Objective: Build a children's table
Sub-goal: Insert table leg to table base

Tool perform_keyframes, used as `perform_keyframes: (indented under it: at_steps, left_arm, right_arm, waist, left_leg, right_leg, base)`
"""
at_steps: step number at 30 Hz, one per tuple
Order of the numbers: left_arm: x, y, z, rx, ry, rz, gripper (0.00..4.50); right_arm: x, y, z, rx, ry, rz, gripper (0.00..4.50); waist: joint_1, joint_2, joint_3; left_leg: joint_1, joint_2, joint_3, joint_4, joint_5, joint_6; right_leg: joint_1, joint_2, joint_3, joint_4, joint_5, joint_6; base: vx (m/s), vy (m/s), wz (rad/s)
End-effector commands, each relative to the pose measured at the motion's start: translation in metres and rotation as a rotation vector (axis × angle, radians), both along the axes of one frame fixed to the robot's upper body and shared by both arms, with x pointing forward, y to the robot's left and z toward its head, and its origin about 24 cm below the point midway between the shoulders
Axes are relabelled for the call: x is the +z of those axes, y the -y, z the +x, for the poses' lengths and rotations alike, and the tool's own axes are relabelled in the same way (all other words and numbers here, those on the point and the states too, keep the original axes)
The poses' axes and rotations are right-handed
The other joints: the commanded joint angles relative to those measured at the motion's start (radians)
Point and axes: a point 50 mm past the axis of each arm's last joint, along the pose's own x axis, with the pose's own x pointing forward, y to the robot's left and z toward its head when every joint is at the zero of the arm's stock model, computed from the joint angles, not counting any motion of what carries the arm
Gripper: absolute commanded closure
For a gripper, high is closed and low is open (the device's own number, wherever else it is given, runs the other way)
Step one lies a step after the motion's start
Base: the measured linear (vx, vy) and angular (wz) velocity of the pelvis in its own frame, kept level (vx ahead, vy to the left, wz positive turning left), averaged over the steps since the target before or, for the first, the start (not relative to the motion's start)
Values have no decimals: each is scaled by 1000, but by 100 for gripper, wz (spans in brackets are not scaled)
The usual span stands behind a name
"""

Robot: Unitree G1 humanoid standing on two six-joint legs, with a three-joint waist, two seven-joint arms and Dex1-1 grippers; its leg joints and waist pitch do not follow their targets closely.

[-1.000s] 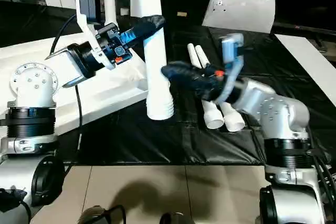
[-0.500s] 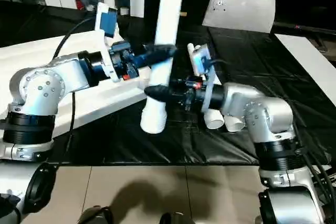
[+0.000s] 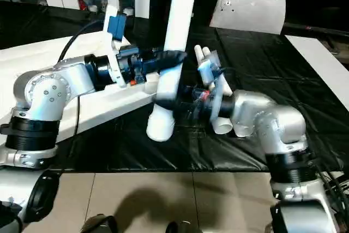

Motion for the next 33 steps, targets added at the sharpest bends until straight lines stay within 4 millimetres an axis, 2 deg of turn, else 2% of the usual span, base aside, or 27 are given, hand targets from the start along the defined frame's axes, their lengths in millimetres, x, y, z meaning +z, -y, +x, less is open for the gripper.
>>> perform_keyframes:
  at_steps: [1, 7, 18, 26, 33]
  left_arm:
    - [10, 4, -4, -24, 56, -11, 265]
    - [10, 6, -6, -47, 64, -5, 265]
    - [2, 5, -9, -72, 80, 71, 265]
    - [4, 8, -10, -84, 89, 63, 265]
    - [7, 9, -10, -87, 89, 43, 265]
  right_arm:
    - [3, 0, -2, 19, 26, -25, 146]
    - [1, -1, 0, -2, 29, -27, 145]
    - [16, 3, -1, 38, 113, 29, 145]
    - [11, 4, 0, 42, 102, -5, 145]
    - [7, 0, 1, 36, 88, 0, 211]
  waist:
    - [-1, 12, -96]
    - [-2, 11, -93]
    - [-1, 15, -95]
    - [0, 12, -99]
    - [0, 13, -99]
  left_leg:
    - [17, -1, 5, -62, -234, -24]
    - [19, -1, 5, -61, -244, -23]
    - [19, 2, 4, -63, -241, -23]
    - [18, 1, 5, -60, -233, -23]
    - [18, 1, 6, -60, -232, -23]
  right_leg:
    - [56, -62, 31, -85, -412, -94]
    - [52, -63, 31, -90, -448, -82]
    - [54, -62, 32, -84, -414, -94]
    - [56, -63, 33, -82, -404, -104]
    - [56, -63, 33, -81, -394, -111]
  base:
    - [0, 0, 0]
    - [0, 0, 0]
    - [0, 0, 0]
    - [0, 0, 0]
    - [0, 0, 0]
